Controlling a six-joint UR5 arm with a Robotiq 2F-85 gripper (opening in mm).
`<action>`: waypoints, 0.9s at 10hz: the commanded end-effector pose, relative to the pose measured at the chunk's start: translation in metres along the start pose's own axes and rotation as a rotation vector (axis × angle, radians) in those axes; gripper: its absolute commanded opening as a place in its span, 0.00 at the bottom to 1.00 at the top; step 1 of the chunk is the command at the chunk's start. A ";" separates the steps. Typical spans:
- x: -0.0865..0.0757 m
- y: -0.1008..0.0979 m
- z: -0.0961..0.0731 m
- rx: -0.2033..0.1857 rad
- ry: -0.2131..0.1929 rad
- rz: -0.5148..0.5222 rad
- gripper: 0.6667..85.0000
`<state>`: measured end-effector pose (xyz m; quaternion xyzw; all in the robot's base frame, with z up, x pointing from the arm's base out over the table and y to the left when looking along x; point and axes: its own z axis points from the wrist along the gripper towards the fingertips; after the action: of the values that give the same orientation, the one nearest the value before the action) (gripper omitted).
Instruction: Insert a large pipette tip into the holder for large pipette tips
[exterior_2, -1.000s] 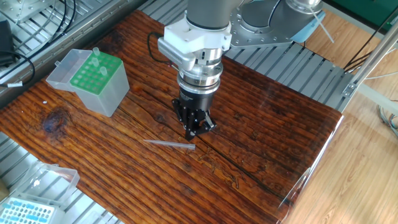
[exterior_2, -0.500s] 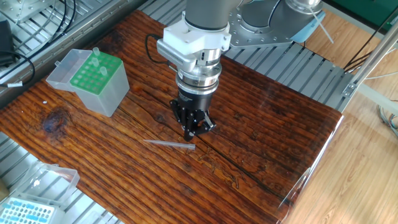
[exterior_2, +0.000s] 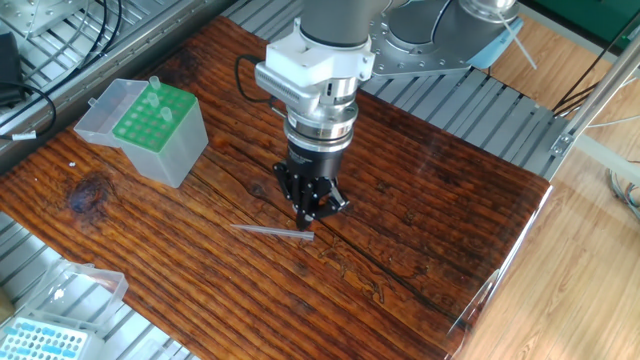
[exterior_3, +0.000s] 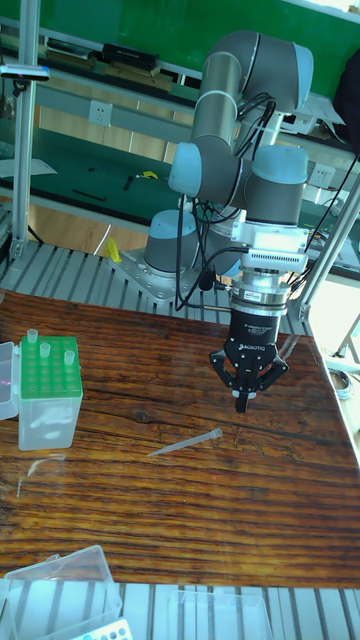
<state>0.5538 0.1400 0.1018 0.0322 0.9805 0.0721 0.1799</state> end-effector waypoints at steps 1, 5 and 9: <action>0.001 -0.001 -0.001 0.000 0.002 -0.025 0.00; -0.002 0.009 -0.001 -0.044 0.011 0.068 0.00; 0.021 -0.003 -0.001 0.019 0.045 0.054 0.00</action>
<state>0.5432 0.1418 0.0978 0.0501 0.9828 0.0766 0.1605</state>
